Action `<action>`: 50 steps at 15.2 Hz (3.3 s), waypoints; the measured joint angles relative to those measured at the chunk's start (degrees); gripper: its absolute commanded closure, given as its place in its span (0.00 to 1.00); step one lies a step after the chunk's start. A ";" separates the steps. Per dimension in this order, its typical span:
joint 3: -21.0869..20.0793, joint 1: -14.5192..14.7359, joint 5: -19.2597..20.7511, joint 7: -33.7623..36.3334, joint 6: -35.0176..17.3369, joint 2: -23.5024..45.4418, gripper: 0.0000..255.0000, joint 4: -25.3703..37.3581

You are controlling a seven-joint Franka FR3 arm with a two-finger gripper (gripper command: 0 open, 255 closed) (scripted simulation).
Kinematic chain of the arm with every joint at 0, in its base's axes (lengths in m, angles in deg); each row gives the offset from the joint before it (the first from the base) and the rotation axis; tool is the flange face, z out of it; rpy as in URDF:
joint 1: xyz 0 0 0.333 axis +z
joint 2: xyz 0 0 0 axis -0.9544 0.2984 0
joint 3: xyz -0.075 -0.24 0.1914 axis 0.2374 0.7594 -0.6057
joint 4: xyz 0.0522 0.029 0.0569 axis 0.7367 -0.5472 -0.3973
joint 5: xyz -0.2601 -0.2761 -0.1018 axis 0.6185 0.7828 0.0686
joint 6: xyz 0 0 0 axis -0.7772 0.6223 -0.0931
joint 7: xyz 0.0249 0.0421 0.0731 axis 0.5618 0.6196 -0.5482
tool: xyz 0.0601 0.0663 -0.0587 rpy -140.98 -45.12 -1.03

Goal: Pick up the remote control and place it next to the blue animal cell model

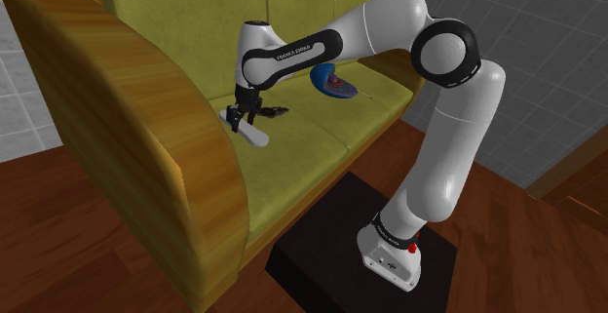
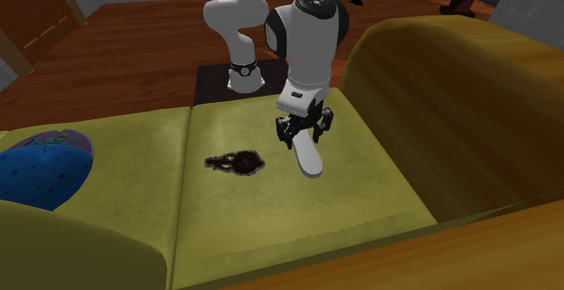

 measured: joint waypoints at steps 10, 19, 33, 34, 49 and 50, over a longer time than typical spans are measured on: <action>-0.09 -0.09 -0.31 -0.21 3.36 -1.97 1.00 1.42; -0.17 -0.21 -0.75 -0.54 9.47 -4.76 1.00 4.77; -0.26 -0.24 -1.16 -0.69 19.69 -7.53 1.00 12.23; -0.30 -0.20 -1.19 -0.63 20.45 -7.82 1.00 12.71; 0.36 -1.09 -1.43 -2.25 30.25 -9.36 1.00 20.96; 0.82 -1.67 -1.57 -3.28 30.05 -10.47 1.00 19.65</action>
